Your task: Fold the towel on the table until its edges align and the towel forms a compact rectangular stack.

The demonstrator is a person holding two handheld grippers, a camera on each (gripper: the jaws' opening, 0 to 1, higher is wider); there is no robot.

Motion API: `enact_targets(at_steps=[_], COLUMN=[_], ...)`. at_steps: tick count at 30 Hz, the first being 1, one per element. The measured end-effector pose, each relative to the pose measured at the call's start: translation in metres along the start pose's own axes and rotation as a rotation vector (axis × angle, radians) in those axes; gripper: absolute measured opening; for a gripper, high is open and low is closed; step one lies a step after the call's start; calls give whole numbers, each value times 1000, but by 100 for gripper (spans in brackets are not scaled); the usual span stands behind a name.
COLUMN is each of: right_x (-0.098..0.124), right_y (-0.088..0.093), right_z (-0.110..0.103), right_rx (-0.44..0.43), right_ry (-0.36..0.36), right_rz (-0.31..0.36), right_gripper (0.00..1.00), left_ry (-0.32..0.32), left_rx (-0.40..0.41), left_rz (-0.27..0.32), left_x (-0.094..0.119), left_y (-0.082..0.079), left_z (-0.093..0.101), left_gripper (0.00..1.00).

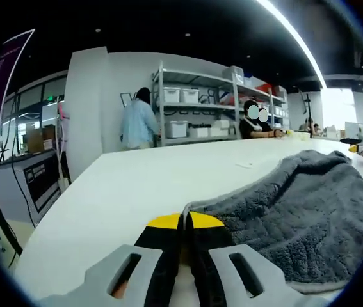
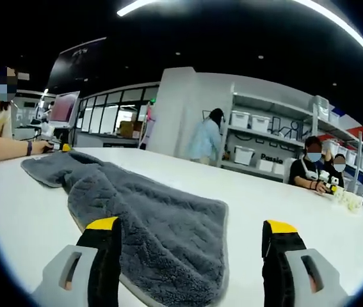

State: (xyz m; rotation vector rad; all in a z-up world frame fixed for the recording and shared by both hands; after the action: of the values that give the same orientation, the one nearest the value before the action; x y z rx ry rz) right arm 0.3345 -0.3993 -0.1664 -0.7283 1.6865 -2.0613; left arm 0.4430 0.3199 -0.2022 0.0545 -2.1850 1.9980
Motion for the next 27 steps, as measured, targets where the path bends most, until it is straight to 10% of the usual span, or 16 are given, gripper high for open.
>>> enact_targets(at_steps=[27], right_x=[0], right_y=[-4], right_z=[0], right_rx=[7], right_ry=[7], right_rz=[-4], right_gripper=[92], left_ry=[-7], left_rx=[-36], left_rz=[-45], left_x=[-35], left_y=[1], left_z=[-19], left_gripper=[3])
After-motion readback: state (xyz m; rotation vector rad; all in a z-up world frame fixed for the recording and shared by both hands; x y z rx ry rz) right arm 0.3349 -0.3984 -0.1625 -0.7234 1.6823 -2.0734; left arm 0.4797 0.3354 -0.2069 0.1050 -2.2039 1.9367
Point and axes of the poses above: the point that each gripper's makers call its tool centre point, and the gripper's own axes: x roughly backward along the fingers, z roughly to its right, y roughly out of its underside, the point moved 6 cm from there along x, roughly backward along the fingers, and after that the axes turned 14 degrees about -y, right-handed, at the moved point
